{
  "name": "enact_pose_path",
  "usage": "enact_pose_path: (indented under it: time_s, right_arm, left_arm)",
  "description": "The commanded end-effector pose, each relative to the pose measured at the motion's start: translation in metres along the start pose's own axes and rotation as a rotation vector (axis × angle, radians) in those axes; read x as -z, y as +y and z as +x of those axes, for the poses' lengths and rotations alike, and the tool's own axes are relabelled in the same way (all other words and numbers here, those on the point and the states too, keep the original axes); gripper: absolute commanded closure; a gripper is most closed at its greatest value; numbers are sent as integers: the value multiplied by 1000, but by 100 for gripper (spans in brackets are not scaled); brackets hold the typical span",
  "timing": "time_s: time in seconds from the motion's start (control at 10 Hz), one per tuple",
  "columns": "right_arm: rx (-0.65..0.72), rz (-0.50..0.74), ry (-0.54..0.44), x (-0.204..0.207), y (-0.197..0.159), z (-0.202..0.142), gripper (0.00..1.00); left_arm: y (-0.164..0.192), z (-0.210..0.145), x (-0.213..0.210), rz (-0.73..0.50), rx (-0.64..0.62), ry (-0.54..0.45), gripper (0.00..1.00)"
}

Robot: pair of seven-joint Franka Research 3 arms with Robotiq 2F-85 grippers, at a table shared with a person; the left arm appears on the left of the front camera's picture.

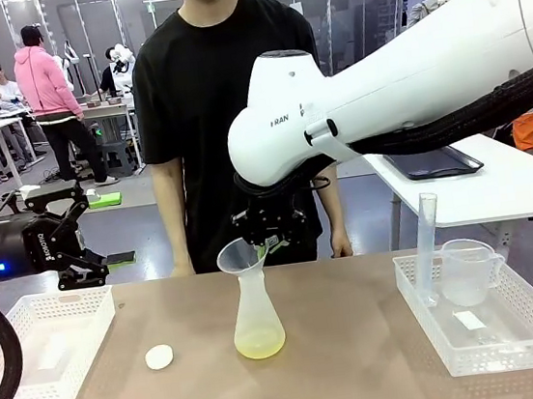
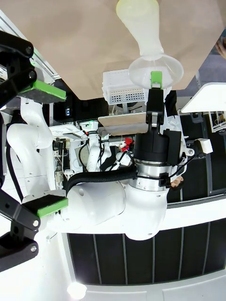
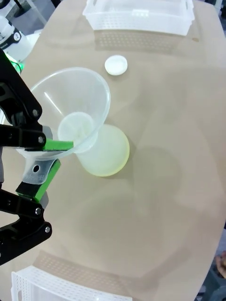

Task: Prepare the solutions needed for the experiment.
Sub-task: Once the solution is in the Big flask , pick up the Plastic Funnel and place it back into the right Organizing basket.

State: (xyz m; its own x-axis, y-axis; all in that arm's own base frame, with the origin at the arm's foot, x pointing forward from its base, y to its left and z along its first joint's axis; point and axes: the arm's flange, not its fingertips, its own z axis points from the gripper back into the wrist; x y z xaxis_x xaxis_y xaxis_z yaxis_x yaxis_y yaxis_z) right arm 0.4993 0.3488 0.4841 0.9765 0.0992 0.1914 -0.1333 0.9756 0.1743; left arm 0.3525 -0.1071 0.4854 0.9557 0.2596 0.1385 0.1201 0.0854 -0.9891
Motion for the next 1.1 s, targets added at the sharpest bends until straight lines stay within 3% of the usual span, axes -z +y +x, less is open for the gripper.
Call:
enact_pose_path:
  time_s: [0.0,0.7,0.8,0.9,1.0]
  right_arm:
    - [1,20,12,12,-21,-10,100]
    - [5,36,10,9,-35,-11,100]
    - [2,6,-8,9,-33,-9,77]
    - [-3,12,-3,8,-34,-7,77]
    - [-4,13,-2,7,-34,-5,57]
  left_arm:
    - [-2,-2,2,-24,-21,-8,0]
    - [-2,-2,2,-24,-21,-8,0]
    - [-2,-2,2,-24,-21,-8,0]
    - [-2,-2,2,-24,-21,-8,0]
    - [-2,-2,2,-24,-21,-8,0]
